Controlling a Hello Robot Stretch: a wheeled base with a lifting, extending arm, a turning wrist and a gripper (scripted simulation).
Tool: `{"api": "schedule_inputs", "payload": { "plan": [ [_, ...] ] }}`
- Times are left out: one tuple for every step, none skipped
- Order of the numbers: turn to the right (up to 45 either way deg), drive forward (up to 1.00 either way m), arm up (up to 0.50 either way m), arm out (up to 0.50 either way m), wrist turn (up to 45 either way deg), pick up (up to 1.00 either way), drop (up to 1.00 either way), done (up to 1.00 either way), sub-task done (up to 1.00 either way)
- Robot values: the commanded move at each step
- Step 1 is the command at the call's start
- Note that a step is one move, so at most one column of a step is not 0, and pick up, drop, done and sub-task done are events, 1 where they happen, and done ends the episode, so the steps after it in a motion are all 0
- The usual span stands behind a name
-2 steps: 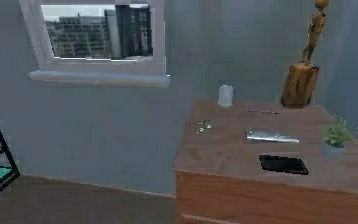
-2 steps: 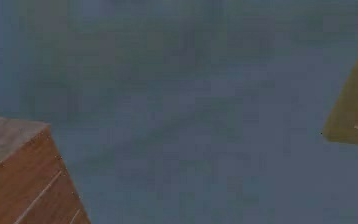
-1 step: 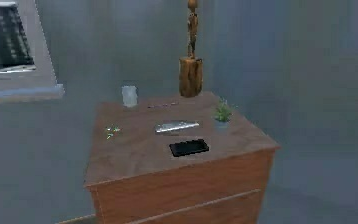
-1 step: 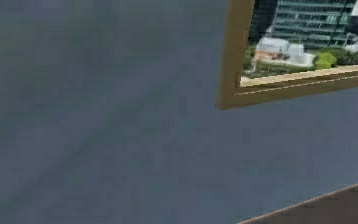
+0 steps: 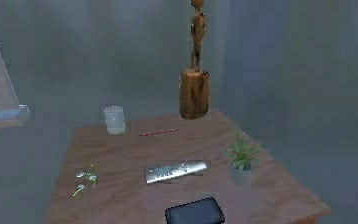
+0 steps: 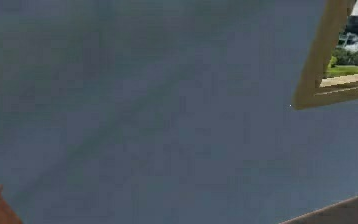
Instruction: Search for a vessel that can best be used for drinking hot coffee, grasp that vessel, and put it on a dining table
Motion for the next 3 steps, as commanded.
{"api": "schedule_inputs", "payload": {
  "plan": [
    [-45.0, 0.00, 0.00, 0.00, 0.0, 0.00, 0.00, 0.00, 0.00],
    [-45.0, 0.00, 0.00, 0.00, 0.0, 0.00, 0.00, 0.00, 0.00],
    [-15.0, 0.00, 0.00, 0.00, 0.0, 0.00, 0.00, 0.00, 0.00]
  ]
}}
